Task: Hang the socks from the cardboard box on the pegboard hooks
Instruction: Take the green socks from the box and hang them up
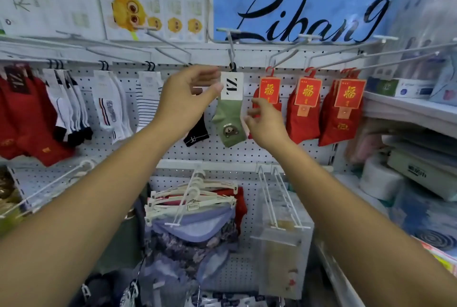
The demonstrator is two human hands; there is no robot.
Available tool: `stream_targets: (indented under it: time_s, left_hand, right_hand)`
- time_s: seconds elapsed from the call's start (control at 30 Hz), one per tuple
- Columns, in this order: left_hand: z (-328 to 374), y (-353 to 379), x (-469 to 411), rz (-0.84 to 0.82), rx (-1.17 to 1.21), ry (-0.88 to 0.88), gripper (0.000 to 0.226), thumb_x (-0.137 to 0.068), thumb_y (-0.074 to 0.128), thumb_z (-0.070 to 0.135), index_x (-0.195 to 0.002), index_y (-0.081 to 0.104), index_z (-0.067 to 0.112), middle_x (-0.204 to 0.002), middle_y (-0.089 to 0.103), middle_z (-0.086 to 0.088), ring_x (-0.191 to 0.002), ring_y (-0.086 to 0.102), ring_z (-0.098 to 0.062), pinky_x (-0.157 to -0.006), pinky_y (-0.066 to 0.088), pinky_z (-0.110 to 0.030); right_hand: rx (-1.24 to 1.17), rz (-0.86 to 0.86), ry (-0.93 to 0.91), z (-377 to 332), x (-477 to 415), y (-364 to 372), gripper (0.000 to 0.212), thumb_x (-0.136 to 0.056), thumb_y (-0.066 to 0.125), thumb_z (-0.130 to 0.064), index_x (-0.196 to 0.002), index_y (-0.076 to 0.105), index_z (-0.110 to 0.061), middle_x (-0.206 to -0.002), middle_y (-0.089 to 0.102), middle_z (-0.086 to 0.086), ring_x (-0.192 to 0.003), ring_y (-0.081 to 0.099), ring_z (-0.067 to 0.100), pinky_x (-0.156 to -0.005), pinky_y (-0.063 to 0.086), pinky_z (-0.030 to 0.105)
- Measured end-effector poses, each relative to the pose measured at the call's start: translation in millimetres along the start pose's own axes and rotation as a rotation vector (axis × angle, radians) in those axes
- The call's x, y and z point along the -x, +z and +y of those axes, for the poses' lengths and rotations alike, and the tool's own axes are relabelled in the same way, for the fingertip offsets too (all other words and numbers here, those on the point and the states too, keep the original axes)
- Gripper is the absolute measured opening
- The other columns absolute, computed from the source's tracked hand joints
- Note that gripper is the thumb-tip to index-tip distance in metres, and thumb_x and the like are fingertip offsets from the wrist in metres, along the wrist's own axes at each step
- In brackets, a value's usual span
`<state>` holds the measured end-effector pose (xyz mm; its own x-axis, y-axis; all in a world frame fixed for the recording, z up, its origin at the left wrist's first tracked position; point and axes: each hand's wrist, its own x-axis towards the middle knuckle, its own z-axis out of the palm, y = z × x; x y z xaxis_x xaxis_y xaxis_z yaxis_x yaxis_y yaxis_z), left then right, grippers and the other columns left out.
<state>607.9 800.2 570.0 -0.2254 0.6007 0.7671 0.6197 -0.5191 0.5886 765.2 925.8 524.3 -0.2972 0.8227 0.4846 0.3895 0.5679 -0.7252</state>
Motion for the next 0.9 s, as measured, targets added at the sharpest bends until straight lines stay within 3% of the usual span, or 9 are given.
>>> stream_targets:
  time_s: [0.17, 0.27, 0.33, 0.47, 0.53, 0.67, 0.8, 0.9]
  left_hand:
    - [-37, -25, 82, -0.12, -0.193, -0.175, 0.046, -0.09, 0.075, 0.037, -0.133, 0.06, 0.039, -0.136, 0.06, 0.021, -0.128, 0.052, 0.003, -0.112, 0.041, -0.032]
    - [-49, -43, 134, -0.167, -0.221, -0.246, 0.054, -0.084, 0.076, 0.049, -0.135, 0.055, 0.05, -0.137, 0.051, 0.031, -0.118, 0.04, 0.027, -0.105, 0.037, -0.024]
    - [-52, -57, 168, -0.175, -0.229, -0.261, 0.058, -0.079, 0.075, 0.054, -0.134, 0.057, 0.049, -0.133, 0.052, 0.033, -0.11, 0.041, 0.03, -0.097, 0.035, -0.013]
    - [-64, -85, 248, -0.232, -0.225, -0.317, 0.06, -0.08, 0.076, 0.049, -0.137, 0.058, 0.042, -0.141, 0.053, 0.028, -0.133, 0.041, 0.014, -0.102, 0.028, 0.0]
    - [-71, -101, 291, -0.267, -0.24, -0.357, 0.061, -0.081, 0.073, 0.052, -0.138, 0.058, 0.038, -0.145, 0.051, 0.024, -0.139, 0.04, 0.005, -0.107, 0.029, -0.006]
    - [-87, -146, 369, -0.281, -0.294, -0.479, 0.06, -0.081, 0.074, 0.043, -0.135, 0.063, 0.022, -0.142, 0.058, 0.01, -0.136, 0.051, -0.016, -0.11, 0.041, -0.032]
    - [-102, -215, 440, -0.258, -0.344, -0.666, 0.056, -0.078, 0.086, 0.021, -0.129, 0.066, 0.012, -0.137, 0.062, 0.001, -0.129, 0.056, -0.019, -0.113, 0.039, -0.031]
    - [-103, -276, 489, -0.273, -0.433, -0.789, 0.056, -0.077, 0.088, 0.015, -0.128, 0.066, 0.012, -0.137, 0.062, -0.001, -0.129, 0.057, -0.023, -0.113, 0.039, -0.034]
  right_hand:
    - [0.123, -0.059, -0.129, 8, 74, 0, 0.047, -0.096, 0.065, -0.024, -0.141, 0.052, -0.017, -0.136, 0.06, -0.001, -0.122, 0.057, 0.014, -0.1, 0.049, 0.035]
    - [0.166, -0.1, -0.167, 7, 120, 13, 0.048, -0.096, 0.065, -0.032, -0.141, 0.053, -0.023, -0.138, 0.057, -0.007, -0.124, 0.05, 0.008, -0.105, 0.043, 0.031]
    - [0.161, -0.114, -0.166, 6, 154, 28, 0.047, -0.096, 0.065, -0.034, -0.141, 0.053, -0.024, -0.141, 0.056, -0.007, -0.126, 0.047, 0.008, -0.105, 0.041, 0.028]
    - [0.162, -0.225, -0.104, 11, 234, 72, 0.048, -0.097, 0.063, -0.039, -0.142, 0.05, -0.028, -0.145, 0.052, -0.009, -0.132, 0.042, 0.007, -0.101, 0.032, 0.013]
    - [0.166, -0.306, -0.047, 14, 276, 98, 0.052, -0.096, 0.064, -0.041, -0.143, 0.049, -0.026, -0.147, 0.051, -0.007, -0.135, 0.043, 0.01, -0.106, 0.035, 0.018]
    - [0.197, -0.466, 0.026, 9, 345, 151, 0.052, -0.095, 0.067, -0.037, -0.143, 0.052, -0.024, -0.149, 0.05, -0.005, -0.139, 0.041, 0.014, -0.113, 0.038, 0.032]
    - [0.224, -0.653, 0.098, -8, 396, 204, 0.053, -0.096, 0.065, -0.039, -0.145, 0.049, -0.027, -0.153, 0.045, -0.008, -0.142, 0.036, 0.012, -0.113, 0.028, 0.021]
    - [0.217, -0.79, 0.111, -30, 427, 250, 0.056, -0.095, 0.063, -0.042, -0.146, 0.048, -0.027, -0.155, 0.042, -0.008, -0.145, 0.034, 0.012, -0.117, 0.032, 0.03]
